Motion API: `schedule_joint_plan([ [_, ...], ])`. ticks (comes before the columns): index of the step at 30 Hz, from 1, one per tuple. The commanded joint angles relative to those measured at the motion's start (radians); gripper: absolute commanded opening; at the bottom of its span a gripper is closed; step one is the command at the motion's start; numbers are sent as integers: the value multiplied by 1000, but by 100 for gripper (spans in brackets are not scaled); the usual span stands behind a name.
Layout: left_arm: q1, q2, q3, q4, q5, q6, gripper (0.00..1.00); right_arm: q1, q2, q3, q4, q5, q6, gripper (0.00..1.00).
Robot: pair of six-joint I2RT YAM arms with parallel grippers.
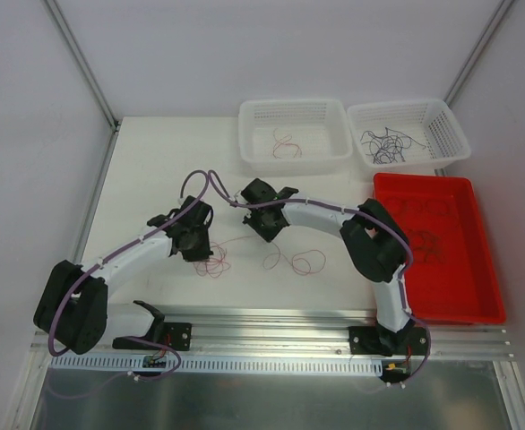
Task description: Untangle the cables
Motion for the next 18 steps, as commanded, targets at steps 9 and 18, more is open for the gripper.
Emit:
schedule_joint_plan([
  [9, -9, -64, -33, -4, -40, -25, 0, -44, -220, -91, -47, 59, 40, 1],
  [18, -9, -77, -57, -4, -58, -39, 0, -200, -571, -73, -142, 41, 105, 1],
])
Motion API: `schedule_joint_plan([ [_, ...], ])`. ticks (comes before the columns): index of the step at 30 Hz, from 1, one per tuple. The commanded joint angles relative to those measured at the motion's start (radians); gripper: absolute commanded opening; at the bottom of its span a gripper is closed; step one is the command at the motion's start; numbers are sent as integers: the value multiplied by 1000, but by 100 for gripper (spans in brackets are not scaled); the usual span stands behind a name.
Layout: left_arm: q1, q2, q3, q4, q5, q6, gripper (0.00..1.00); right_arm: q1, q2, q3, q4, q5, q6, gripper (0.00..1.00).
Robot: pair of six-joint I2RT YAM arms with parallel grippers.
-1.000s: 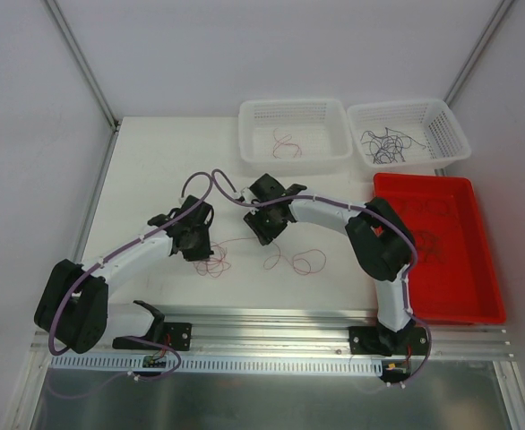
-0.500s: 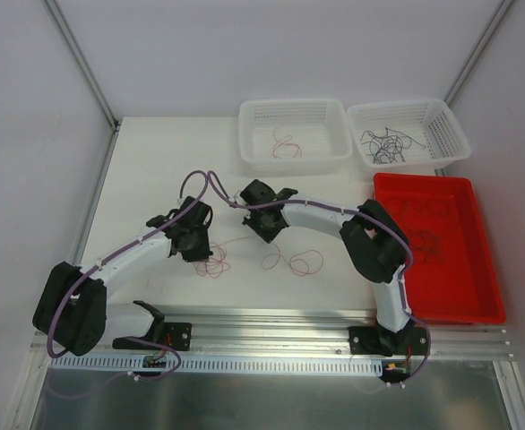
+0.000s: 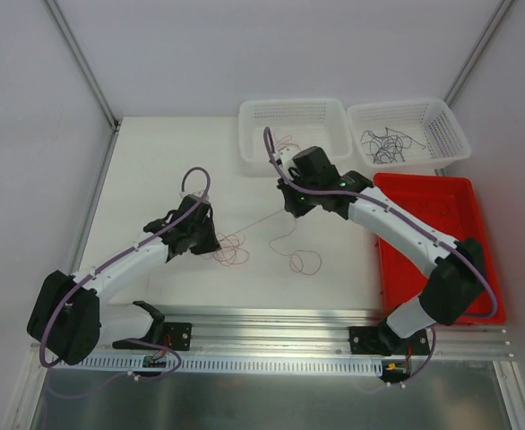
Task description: Untangle the cables
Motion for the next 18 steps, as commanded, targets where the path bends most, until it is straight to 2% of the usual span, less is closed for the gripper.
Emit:
schedule_joint_plan([
  [1, 6, -13, -29, -125, -77, 0, 0, -78, -143, 50, -107, 84, 16, 1],
  [6, 6, -28, -26, -125, -70, -10, 1, -84, -250, 110, -137, 52, 24, 1],
  [7, 6, -33, -23, -123, -64, -10, 3, -84, -259, 113, -137, 8, 27, 1],
  [8, 6, -42, -22, -121, -59, -10, 10, -84, -267, 118, -137, -2, 33, 1],
  [13, 6, -142, -34, -95, -45, 8, 29, -82, -290, 102, -133, -23, 37, 1],
  [14, 6, -169, -37, -95, -47, 13, 35, -84, -287, 99, -133, -31, 30, 1],
  [15, 6, -183, -38, -95, -48, 14, 52, -81, -281, 86, -131, -42, 27, 1],
  [17, 6, -209, -49, -95, -53, 11, 71, -79, -253, 73, -133, -71, 28, 2],
  [18, 6, -231, -54, -97, -53, 6, 78, -79, -243, 66, -128, -74, 36, 9],
])
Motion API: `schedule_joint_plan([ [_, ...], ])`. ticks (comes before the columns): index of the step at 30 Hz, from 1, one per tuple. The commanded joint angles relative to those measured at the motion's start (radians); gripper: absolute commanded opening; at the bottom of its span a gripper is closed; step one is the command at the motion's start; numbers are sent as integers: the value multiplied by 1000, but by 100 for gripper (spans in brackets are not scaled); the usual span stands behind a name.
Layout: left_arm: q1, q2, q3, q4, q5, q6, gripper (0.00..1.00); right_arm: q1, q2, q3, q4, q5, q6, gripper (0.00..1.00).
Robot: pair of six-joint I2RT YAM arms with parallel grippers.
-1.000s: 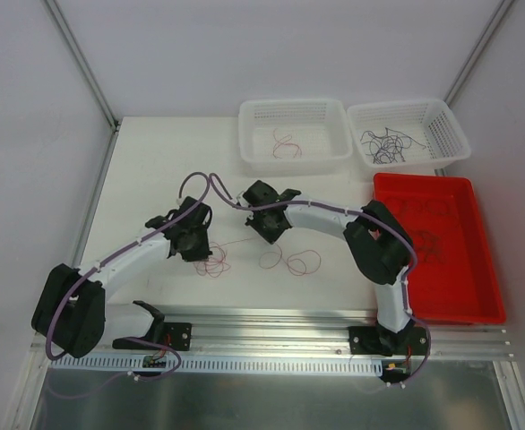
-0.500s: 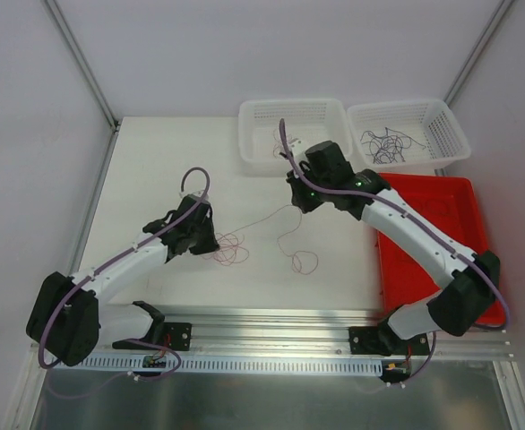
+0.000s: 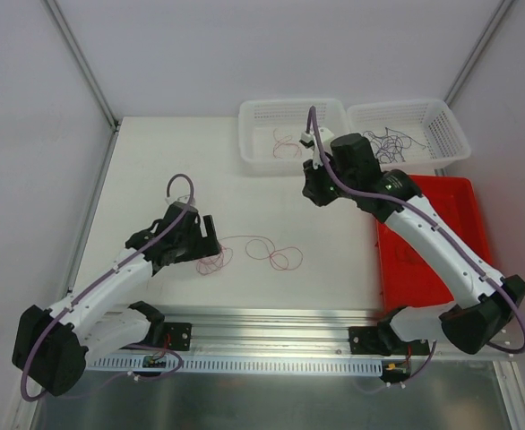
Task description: Untangle the cables
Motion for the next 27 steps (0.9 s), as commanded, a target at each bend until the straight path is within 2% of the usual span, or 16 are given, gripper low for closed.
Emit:
schedule_joint_plan([
  [1, 3, -56, -26, -11, -21, 4, 80, 13, 37, -32, -8, -47, 15, 14],
  [3, 3, -76, -34, -11, -33, -17, 82, 28, 71, -50, 10, -49, 29, 29],
  [8, 3, -64, -64, -11, -41, -71, 83, 99, 158, -119, 70, -64, 52, 47],
  [11, 3, -35, -77, -10, -18, -108, 82, 142, 236, -150, 127, -96, 53, 53],
  [15, 3, -15, -95, -10, 16, -171, 79, 199, 353, -141, 181, -93, 50, 67],
  [21, 3, 11, -126, -10, 4, -247, 75, 249, 509, -98, 213, 0, 55, 69],
  [27, 3, 65, -120, 0, -7, -260, 68, 257, 600, -63, 228, 111, 73, 65],
])
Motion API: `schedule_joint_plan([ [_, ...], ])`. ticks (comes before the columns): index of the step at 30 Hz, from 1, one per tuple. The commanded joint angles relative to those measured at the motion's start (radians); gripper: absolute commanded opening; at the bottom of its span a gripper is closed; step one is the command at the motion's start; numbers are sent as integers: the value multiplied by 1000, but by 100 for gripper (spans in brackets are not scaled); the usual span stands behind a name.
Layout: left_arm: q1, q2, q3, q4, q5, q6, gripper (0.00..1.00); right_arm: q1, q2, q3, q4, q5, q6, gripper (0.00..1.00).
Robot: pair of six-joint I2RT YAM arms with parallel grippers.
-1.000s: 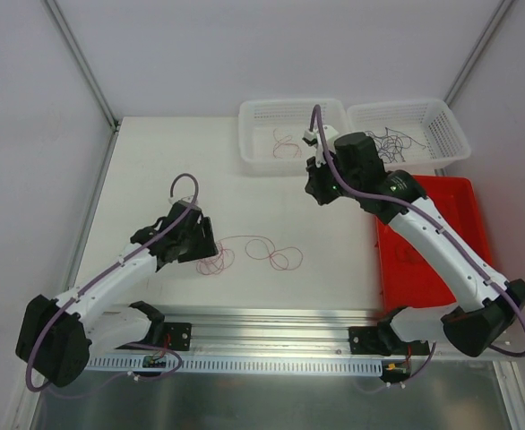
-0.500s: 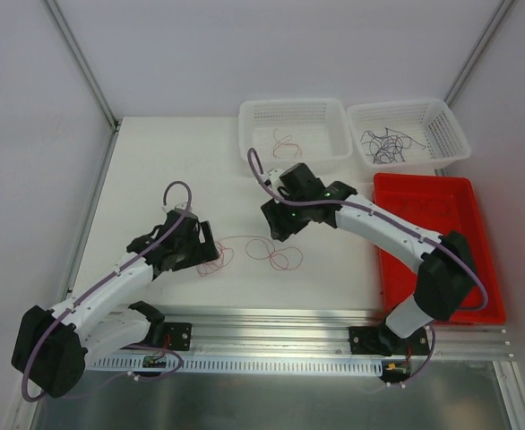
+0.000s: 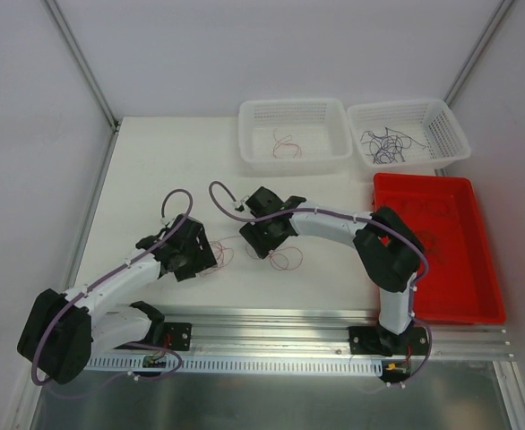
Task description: Untangle the cables
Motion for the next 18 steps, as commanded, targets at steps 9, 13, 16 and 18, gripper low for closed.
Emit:
schedule_joint_plan([
  [9, 3, 77, 8, 27, -19, -37, 37, 0, 25, 33, 55, 107, 22, 28],
  [13, 3, 71, 13, 25, -25, -19, 14, -18, -53, -2, 45, 132, 23, 1],
  [16, 4, 42, 13, 20, -38, -2, 3, -72, -131, -47, 23, 141, 23, 1],
  [18, 7, 27, 14, 5, -60, 16, 1, -140, -231, -58, -20, 158, 23, 1],
])
